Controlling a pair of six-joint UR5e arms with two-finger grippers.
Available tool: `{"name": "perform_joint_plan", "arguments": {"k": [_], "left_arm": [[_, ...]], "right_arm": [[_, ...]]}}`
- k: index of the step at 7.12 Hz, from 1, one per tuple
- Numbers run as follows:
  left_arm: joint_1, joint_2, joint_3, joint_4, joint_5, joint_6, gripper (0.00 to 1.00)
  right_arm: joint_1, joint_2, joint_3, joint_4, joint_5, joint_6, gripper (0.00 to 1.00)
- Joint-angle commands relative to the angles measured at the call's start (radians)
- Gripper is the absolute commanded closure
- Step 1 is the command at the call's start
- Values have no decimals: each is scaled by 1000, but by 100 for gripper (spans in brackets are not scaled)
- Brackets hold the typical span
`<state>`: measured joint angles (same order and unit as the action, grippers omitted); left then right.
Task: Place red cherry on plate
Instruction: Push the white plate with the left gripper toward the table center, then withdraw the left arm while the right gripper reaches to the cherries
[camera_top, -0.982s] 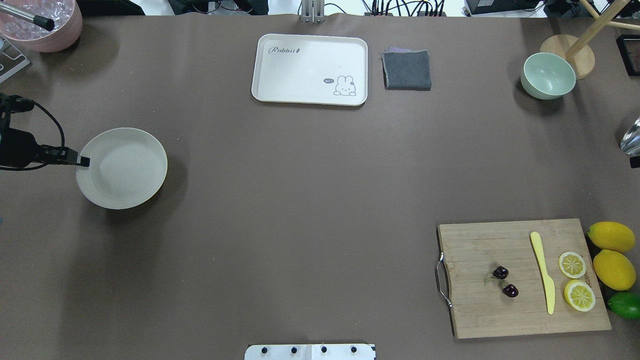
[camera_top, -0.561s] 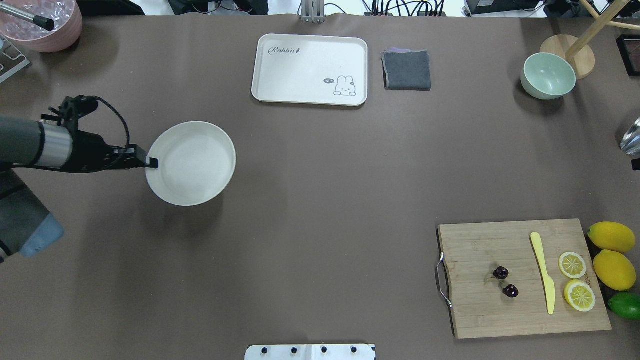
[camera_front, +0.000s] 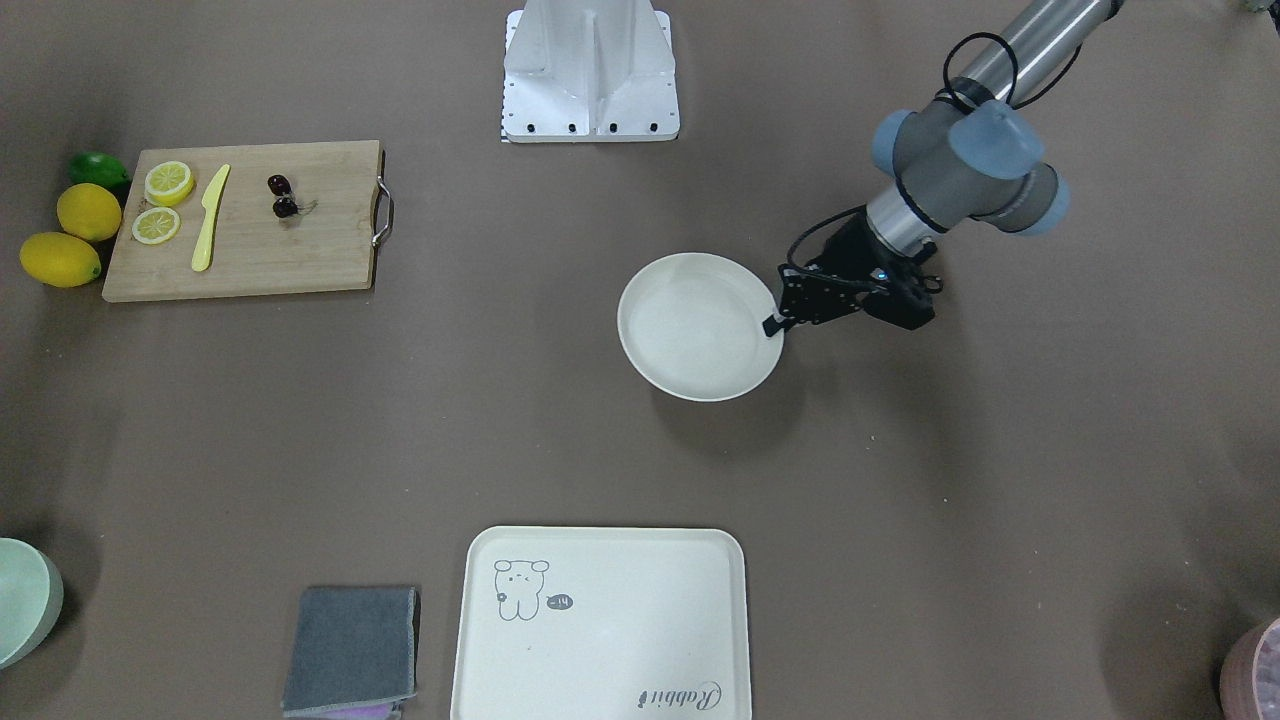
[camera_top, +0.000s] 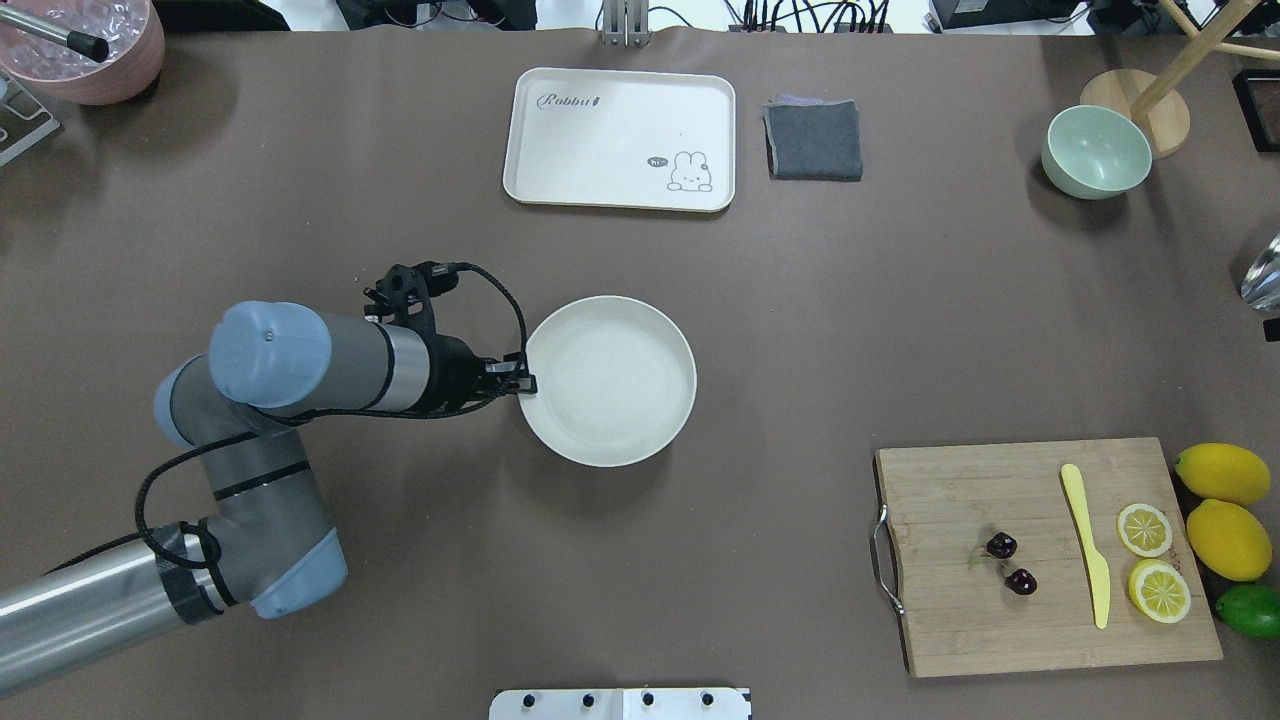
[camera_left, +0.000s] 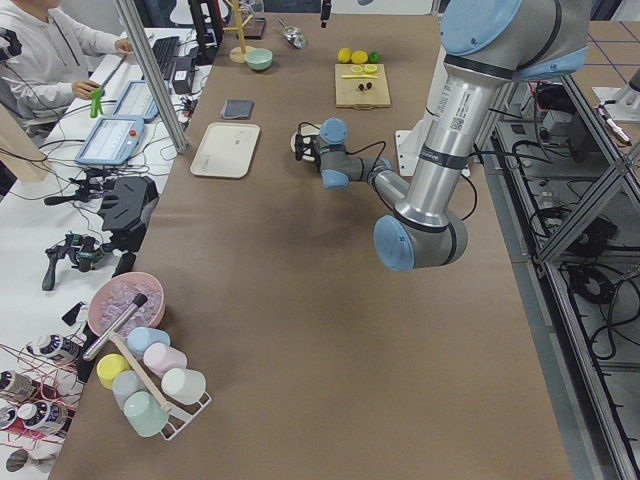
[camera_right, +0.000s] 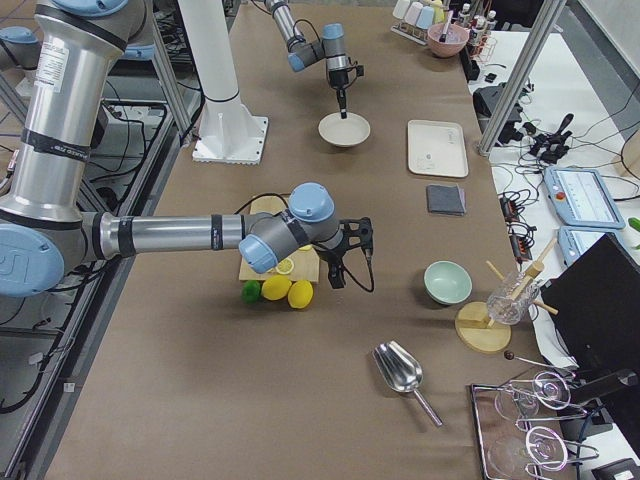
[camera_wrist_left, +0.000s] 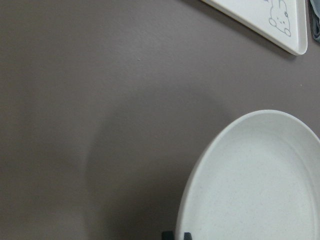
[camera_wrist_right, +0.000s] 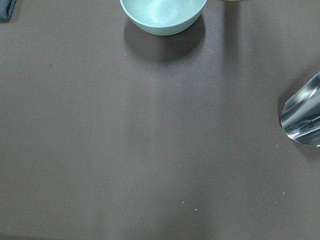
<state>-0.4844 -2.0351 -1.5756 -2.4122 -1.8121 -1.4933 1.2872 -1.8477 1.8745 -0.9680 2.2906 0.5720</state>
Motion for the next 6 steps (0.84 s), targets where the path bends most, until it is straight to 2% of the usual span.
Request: {"name": "perform_joint_plan", "arguments": {"k": [1,2,3,4,6], "left_arm": [[40,-36,16,67,49,2,59],[35,-27,11,68,51,10,3],[0,-5,-12,68,40,28,2],[-60,40,-70,79,-43,118,2],[-277,128,-246,290,-273,285,2]], "right_arm": [[0,-1,2,0,1,23,1],[-8,-1,17,-1,0,70,1],[-43,-1,40,-2,-3,135,1],[-108,-1,76,-3,-44,231,1],[-333,-2,185,-3,-167,525,1]]}}
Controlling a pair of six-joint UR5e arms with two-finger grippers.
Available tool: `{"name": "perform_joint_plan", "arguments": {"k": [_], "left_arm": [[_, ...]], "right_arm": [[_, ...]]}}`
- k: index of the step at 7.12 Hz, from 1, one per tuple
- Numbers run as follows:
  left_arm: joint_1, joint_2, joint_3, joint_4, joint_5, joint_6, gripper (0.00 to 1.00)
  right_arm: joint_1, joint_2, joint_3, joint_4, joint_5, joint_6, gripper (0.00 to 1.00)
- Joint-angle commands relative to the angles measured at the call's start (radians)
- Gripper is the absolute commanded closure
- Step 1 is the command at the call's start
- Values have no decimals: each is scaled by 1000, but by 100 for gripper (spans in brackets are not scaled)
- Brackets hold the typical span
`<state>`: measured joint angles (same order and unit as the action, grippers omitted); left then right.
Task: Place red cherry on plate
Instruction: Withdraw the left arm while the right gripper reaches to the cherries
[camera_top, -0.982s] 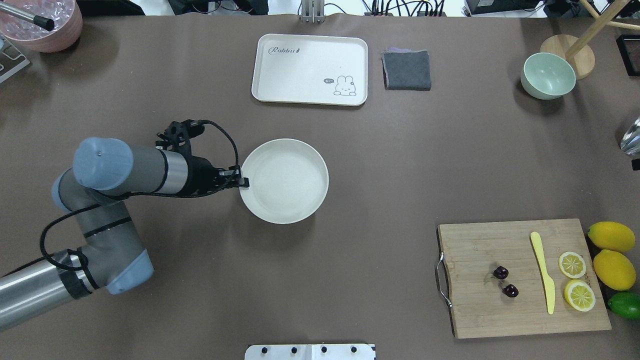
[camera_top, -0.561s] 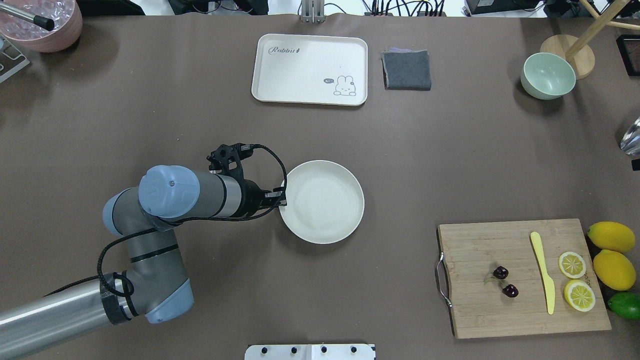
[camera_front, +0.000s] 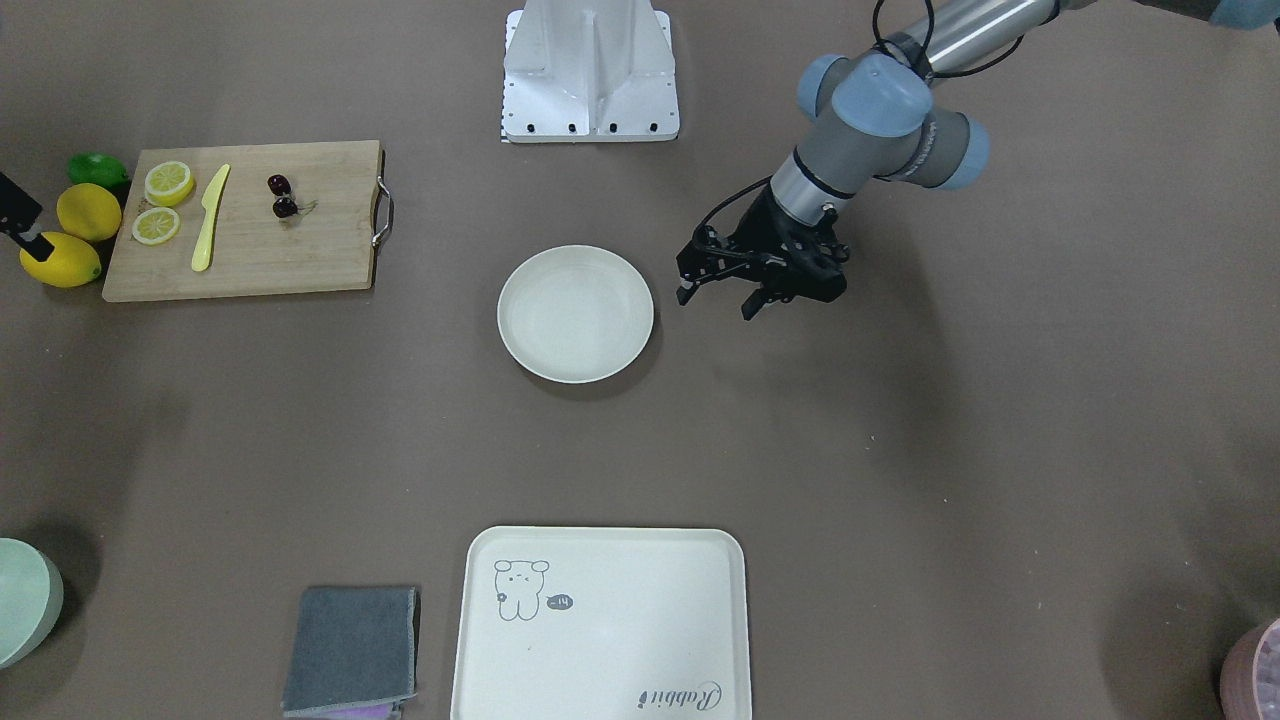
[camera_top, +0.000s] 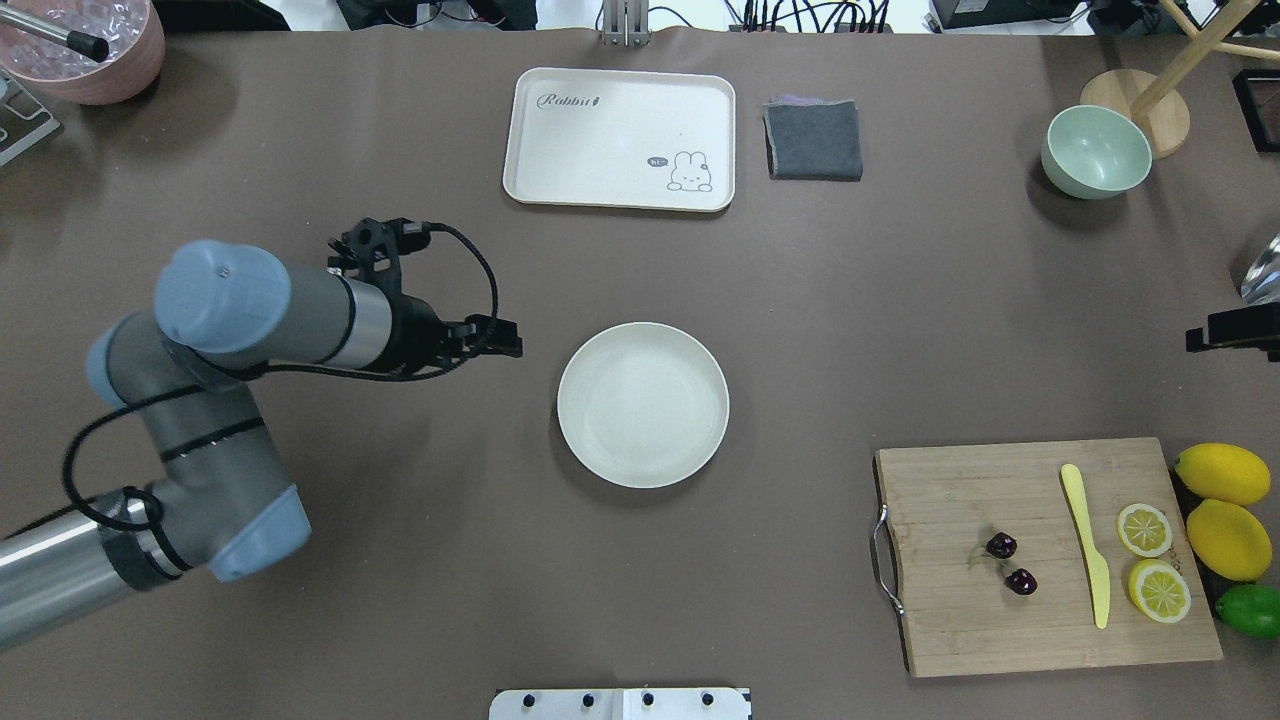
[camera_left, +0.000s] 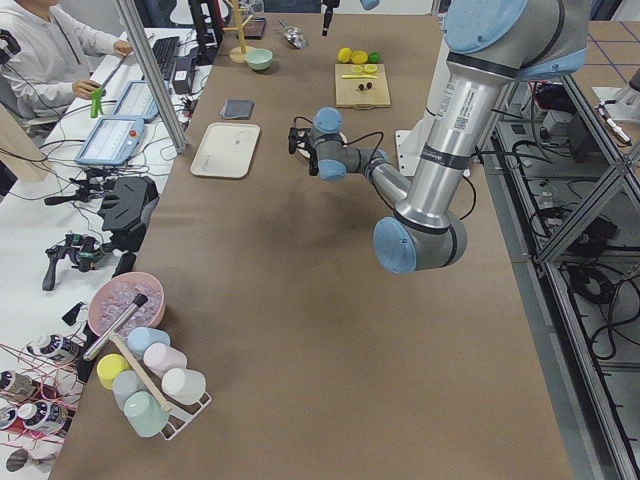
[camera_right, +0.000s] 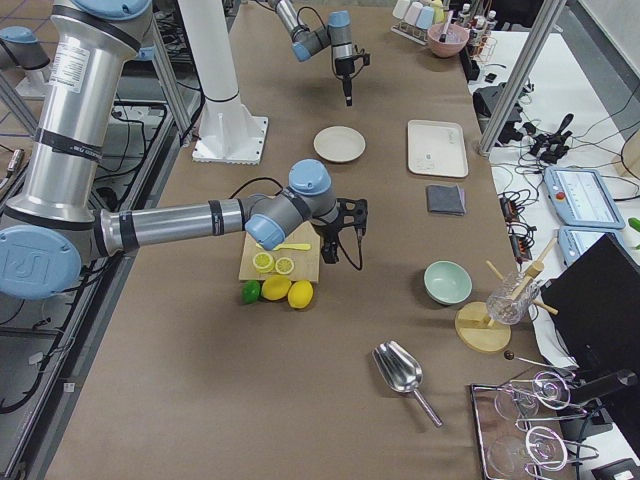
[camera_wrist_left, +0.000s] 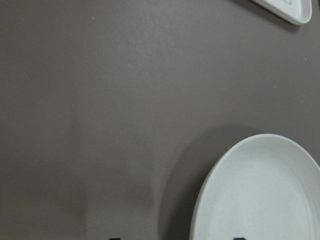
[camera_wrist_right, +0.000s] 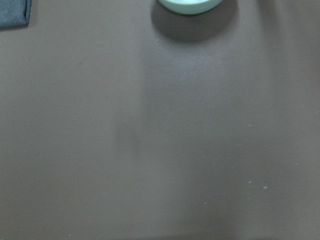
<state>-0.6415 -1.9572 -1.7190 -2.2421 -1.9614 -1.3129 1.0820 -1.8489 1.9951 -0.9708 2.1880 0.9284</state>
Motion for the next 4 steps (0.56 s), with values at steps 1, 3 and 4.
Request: {"name": "perform_joint_plan", "arguments": {"k": [1,3,4], "left_arm": [[-230,85,-169,241,-214,233,2],[-540,173,-194,466,-365,724,2],[-658,188,-180,604,-382,1009,2]], "right_arm": [[-234,-9,114,0,-123,284,2],[-446,-9,131,0,-291,426,1],[-533,-36,155,0,-354,426,1]]}}
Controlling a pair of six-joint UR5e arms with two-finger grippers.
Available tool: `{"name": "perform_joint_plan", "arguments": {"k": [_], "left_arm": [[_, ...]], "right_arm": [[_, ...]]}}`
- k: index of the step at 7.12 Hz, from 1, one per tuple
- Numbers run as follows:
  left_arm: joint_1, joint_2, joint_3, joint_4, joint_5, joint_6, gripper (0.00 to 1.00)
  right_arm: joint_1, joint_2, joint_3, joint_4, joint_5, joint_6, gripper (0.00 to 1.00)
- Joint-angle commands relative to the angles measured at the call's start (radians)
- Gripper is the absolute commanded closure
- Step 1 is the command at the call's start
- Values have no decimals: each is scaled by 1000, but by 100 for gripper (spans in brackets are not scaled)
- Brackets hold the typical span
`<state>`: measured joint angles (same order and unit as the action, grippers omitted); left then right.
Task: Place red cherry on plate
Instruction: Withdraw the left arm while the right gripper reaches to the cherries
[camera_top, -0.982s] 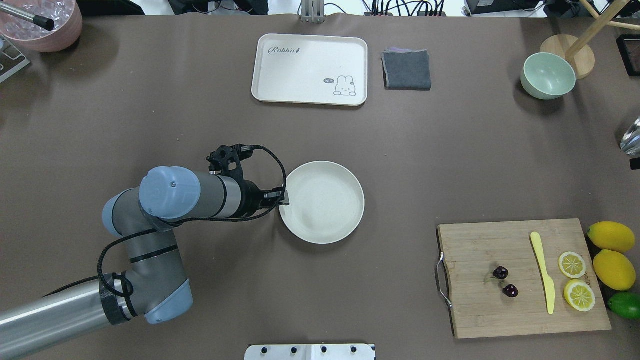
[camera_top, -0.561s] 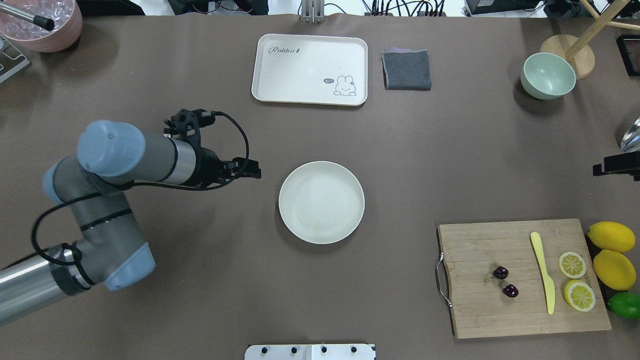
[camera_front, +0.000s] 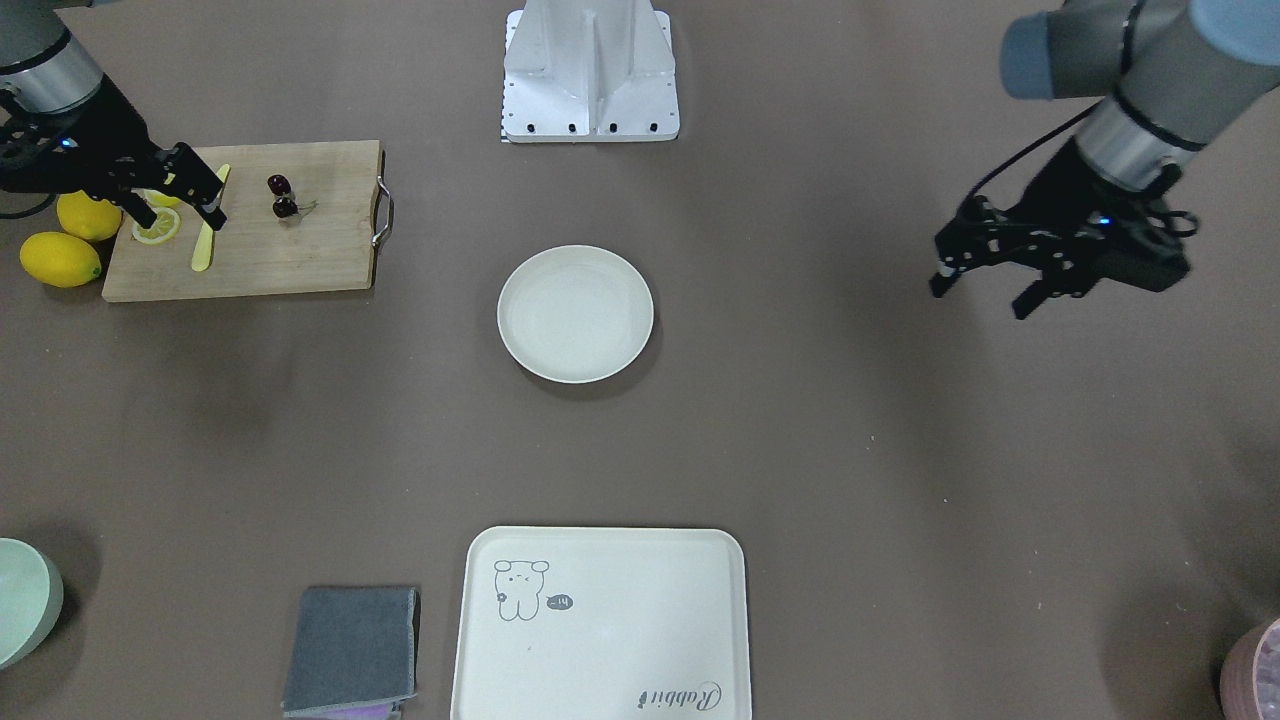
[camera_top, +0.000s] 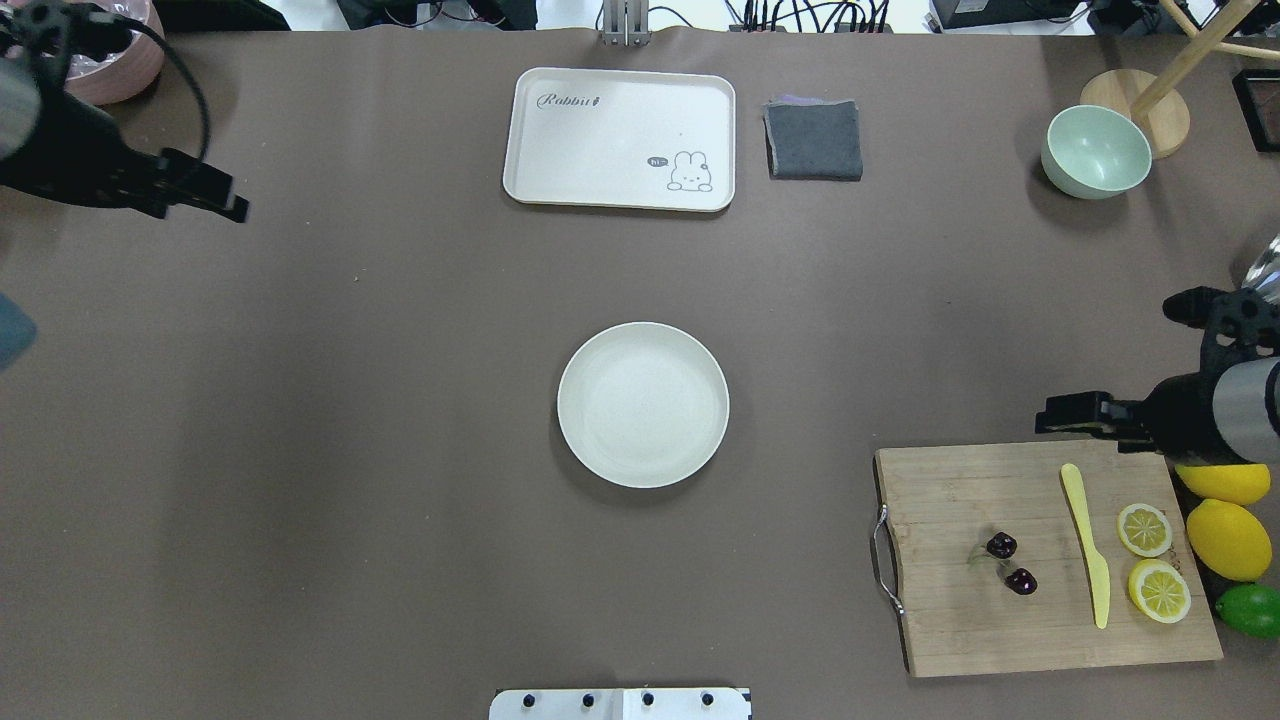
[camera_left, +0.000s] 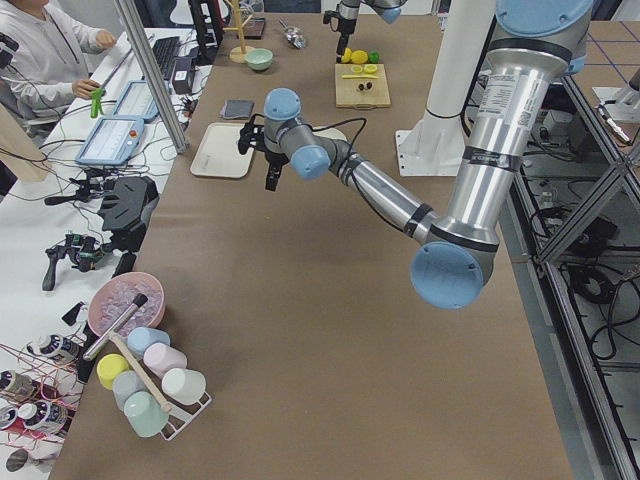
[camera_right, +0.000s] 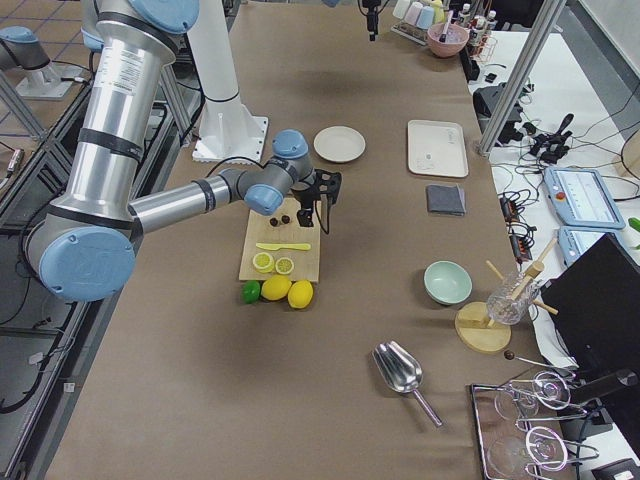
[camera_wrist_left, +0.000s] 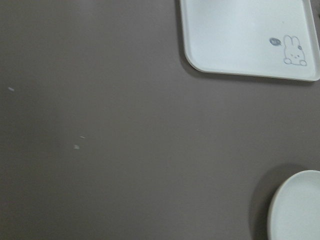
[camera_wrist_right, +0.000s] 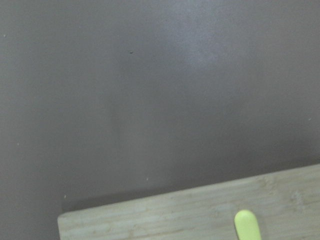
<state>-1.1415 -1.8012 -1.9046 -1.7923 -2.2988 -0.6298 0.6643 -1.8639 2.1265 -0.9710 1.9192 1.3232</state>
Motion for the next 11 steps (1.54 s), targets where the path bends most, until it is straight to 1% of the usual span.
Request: {"name": "perform_joint_plan", "arguments": {"k": [1,2,3,4,5,6,8,9,10,11], "left_arm": [[-263,23,3,339,-44,560,2],[-297,23,4,384,-36,632,2],[-299,31,4,384,-34,636,2],[-299,39,4,383,-34,636,2],[-300,39,4,381,-34,637,2],[-300,42,3,381,-34,638,2],[-300,49,-4,381,-36,639,2],[-300,51,-4,381,-36,639,2],[-300,51,-4,380,-36,639,2],[-300,51,-2,381,-36,639,2]], "right_arm": [[-197,-37,35,0,-133,31,0],[-271,-49,35,0,-176,18,0],[-361,-73,33,-3,-265,16,0],[-414,-78,30,-5,-308,16,3],[-442,-81,27,-11,-321,8,14],[-452,-80,17,-21,-356,-28,21],[-468,-80,15,-29,-359,-29,29],[-473,-80,7,-29,-370,-29,39],[-477,-80,6,-29,-373,-29,63],[-488,-80,3,-29,-374,-29,89]]}}
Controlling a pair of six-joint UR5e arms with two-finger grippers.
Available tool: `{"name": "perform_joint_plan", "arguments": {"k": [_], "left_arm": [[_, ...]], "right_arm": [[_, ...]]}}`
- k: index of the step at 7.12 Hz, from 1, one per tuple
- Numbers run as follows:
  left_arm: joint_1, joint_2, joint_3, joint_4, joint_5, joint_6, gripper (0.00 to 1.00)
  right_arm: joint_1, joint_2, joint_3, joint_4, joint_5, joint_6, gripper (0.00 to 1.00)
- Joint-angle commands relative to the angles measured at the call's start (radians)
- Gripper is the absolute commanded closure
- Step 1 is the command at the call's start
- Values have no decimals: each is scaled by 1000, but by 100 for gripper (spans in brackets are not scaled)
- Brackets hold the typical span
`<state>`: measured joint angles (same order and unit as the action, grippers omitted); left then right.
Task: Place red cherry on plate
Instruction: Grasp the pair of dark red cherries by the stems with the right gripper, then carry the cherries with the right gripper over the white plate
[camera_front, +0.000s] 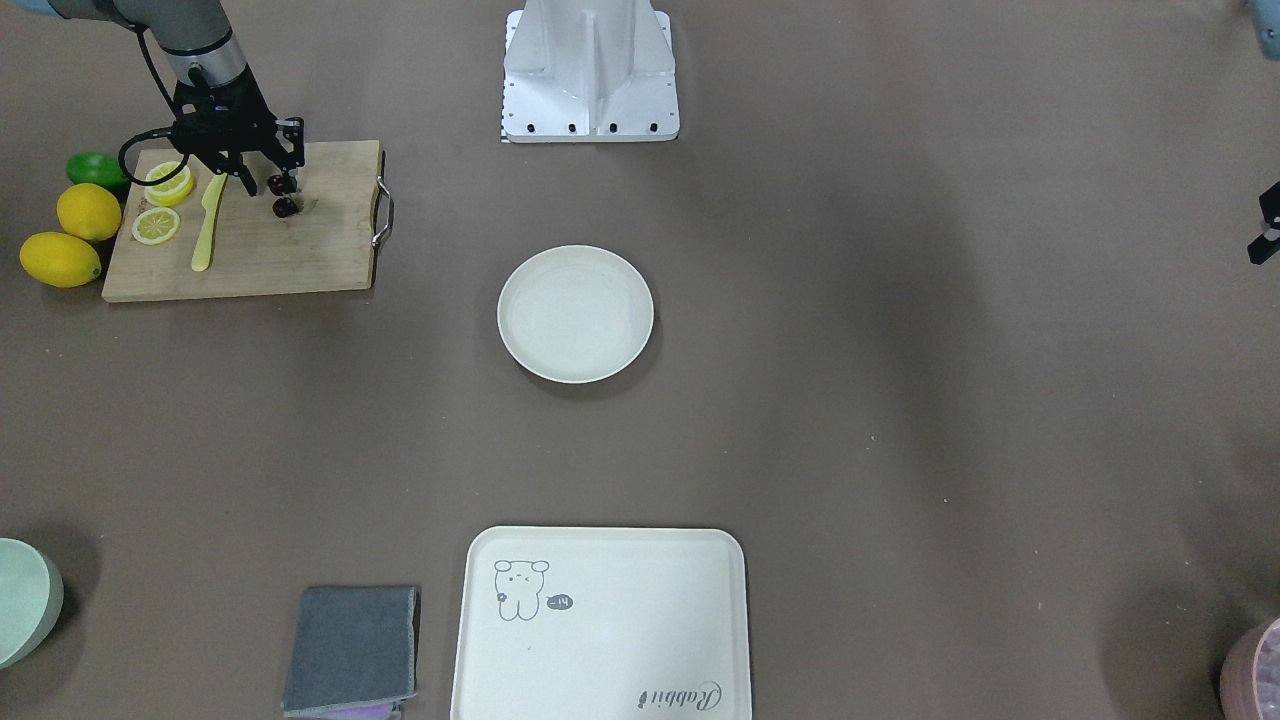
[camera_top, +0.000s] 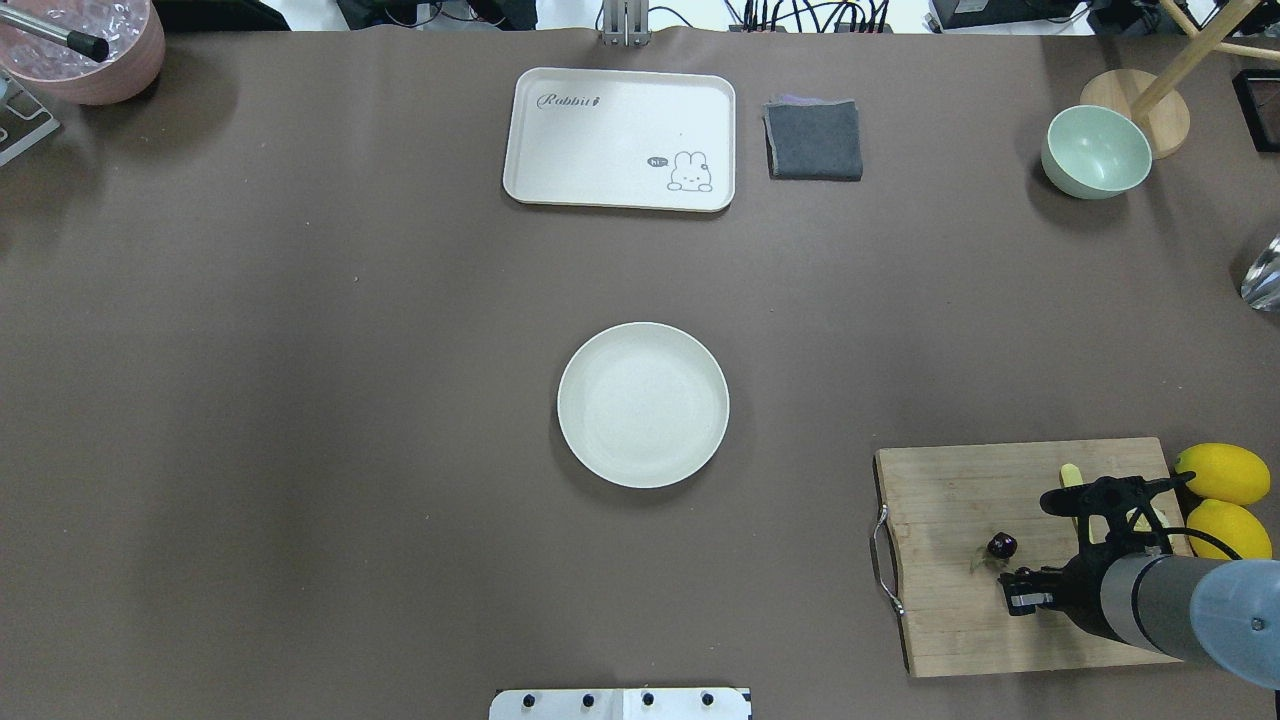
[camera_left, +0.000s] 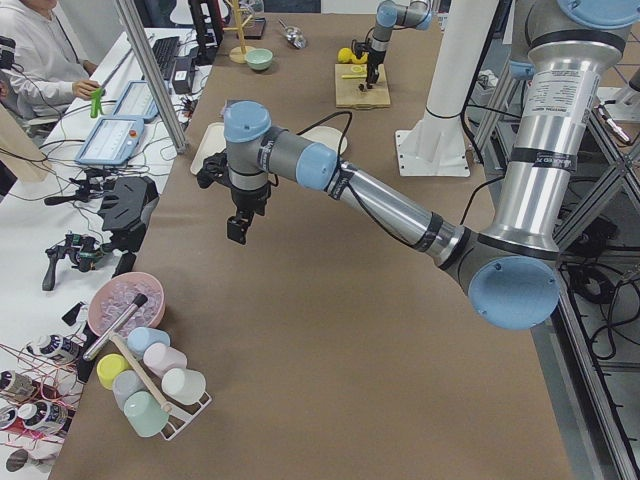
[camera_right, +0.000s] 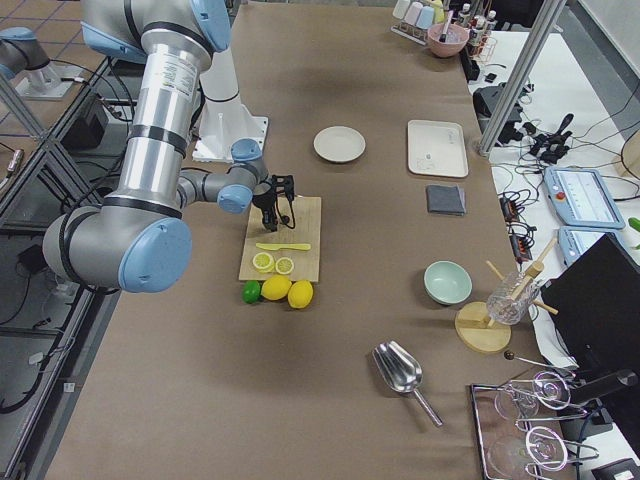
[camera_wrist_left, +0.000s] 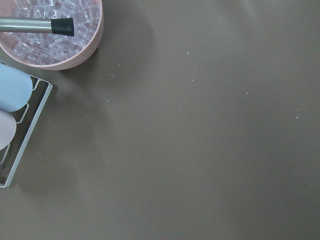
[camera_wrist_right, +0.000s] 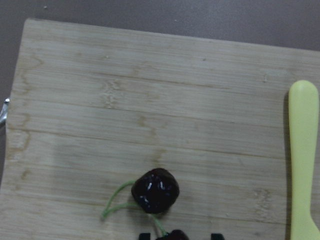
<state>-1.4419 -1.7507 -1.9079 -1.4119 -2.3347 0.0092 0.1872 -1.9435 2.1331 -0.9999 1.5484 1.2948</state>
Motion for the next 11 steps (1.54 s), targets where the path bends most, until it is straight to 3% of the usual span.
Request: {"name": "perform_joint_plan", "arguments": {"k": [1,3,5,6,8,9,11], "left_arm": [[0,0,1,1,0,0,2],[0,0,7,-1,0,0,2],[0,13,7,-7,0,-1,2],[2,13,9,-7,0,-2,2],[2,13,9,-7,0,-6,2],[3,8,12,-6,-2,-8,2],[2,7,27,-7,-2,-2,2]], "right_arm": [[-20,8,-2,-25,-16,0,100],[30,61,8,-29,-4,0,100],[141,180,22,-130,88,0,100],[146,292,13,-228,99,3,100],[144,629,-7,-600,99,67,100],[146,728,-69,-626,98,117,100],[185,980,-290,-634,98,260,100]]}}
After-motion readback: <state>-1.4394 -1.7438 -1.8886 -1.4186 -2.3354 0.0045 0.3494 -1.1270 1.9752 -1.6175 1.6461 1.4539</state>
